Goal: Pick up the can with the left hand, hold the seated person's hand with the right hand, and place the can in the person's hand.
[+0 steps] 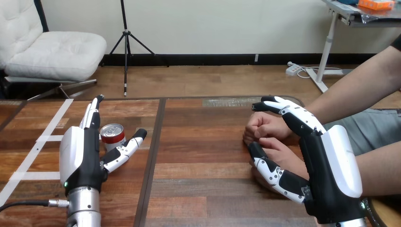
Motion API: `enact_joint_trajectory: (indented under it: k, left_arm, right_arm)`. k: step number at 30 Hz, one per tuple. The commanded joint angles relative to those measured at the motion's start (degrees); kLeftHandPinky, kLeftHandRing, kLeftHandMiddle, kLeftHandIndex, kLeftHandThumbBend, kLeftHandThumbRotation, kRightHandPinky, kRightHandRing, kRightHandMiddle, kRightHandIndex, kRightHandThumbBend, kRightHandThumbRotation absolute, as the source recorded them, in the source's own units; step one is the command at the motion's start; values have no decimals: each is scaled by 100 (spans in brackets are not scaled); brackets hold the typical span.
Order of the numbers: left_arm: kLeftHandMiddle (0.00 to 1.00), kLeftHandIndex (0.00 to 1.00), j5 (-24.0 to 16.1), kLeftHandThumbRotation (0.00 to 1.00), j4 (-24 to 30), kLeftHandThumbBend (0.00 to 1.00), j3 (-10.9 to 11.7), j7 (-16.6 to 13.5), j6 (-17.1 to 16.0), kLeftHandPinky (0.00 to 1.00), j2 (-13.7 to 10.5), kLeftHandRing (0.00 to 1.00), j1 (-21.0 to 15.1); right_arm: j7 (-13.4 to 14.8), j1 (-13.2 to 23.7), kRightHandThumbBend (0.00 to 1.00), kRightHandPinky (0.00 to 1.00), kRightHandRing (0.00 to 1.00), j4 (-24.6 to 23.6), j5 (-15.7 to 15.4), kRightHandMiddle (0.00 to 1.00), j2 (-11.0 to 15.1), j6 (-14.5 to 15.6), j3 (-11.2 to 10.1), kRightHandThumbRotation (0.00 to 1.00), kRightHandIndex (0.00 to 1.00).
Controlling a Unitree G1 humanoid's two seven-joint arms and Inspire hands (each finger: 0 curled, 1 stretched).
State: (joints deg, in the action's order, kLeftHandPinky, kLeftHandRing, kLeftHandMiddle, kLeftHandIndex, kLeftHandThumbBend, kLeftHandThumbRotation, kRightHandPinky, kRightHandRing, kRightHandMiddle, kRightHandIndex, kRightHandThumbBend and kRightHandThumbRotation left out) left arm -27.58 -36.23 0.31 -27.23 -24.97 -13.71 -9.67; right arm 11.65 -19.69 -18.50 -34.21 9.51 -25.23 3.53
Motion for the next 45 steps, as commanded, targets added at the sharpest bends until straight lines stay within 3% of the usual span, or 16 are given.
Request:
enact_joint_trajectory:
  k: [1, 26, 45]
  left_arm:
    - [96, 95, -4, 47, -35, 73, -85, -7, -79, 89, -204, 94, -484]
    - [94, 93, -11, 45, -125, 73, -132, 69, 99, 81, -284, 90, -604]
    - [94, 93, 24, 46, -218, 73, -222, 388, 614, 80, -379, 89, -861]
  right_arm:
    - [53, 318, 39, 87, 85, -57, 25, 82, 72, -52, -82, 0, 73]
    - [62, 324, 40, 88, 85, -57, 12, 82, 87, -53, -111, 0, 73]
    - [60, 322, 40, 88, 84, -57, -19, 82, 94, -52, -116, 0, 72]
